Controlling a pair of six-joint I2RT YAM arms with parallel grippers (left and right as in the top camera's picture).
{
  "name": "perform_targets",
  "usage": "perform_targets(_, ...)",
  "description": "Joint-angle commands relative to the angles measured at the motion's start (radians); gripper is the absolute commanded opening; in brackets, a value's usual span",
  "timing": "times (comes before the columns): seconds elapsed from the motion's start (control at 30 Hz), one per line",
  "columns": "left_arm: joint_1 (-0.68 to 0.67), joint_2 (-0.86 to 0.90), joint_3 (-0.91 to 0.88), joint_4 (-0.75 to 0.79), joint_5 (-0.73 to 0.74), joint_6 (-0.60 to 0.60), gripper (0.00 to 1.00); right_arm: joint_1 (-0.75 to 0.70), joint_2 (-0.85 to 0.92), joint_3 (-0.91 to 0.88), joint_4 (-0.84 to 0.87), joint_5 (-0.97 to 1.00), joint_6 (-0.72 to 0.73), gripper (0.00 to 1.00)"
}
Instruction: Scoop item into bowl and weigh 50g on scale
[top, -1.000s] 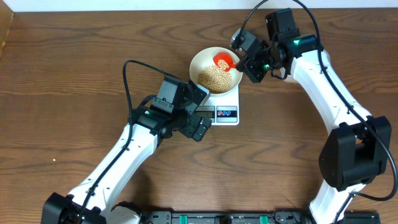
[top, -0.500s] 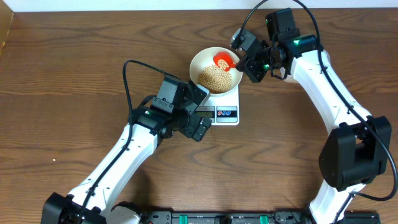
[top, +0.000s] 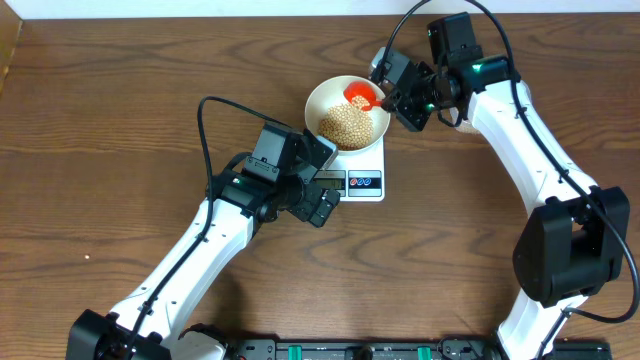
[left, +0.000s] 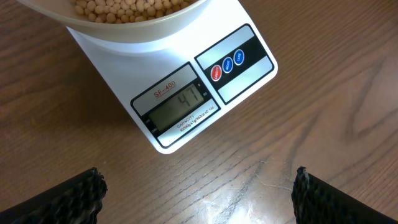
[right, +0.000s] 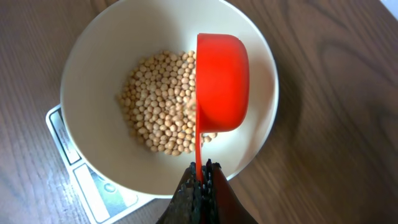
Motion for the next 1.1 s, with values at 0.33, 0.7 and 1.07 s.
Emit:
perform_targets(0.33, 0.004, -0.011, 0.002, 0.000, -0.006, -0.002, 0.98, -0.019, -0.032, 0.022, 0.042, -0.082, 0.112, 0.01)
perform_targets(0.7, 0.004, -0.011, 0.002, 0.000, -0.006, -0.002, 0.98, -0.048, -0.032, 0.022, 0.042, -0.162, 0.142, 0.01)
perform_targets(1.07, 0.004, -0.011, 0.002, 0.000, -0.006, -0.002, 0.98, -0.047, -0.032, 0.022, 0.037, -0.200, 0.175, 0.01)
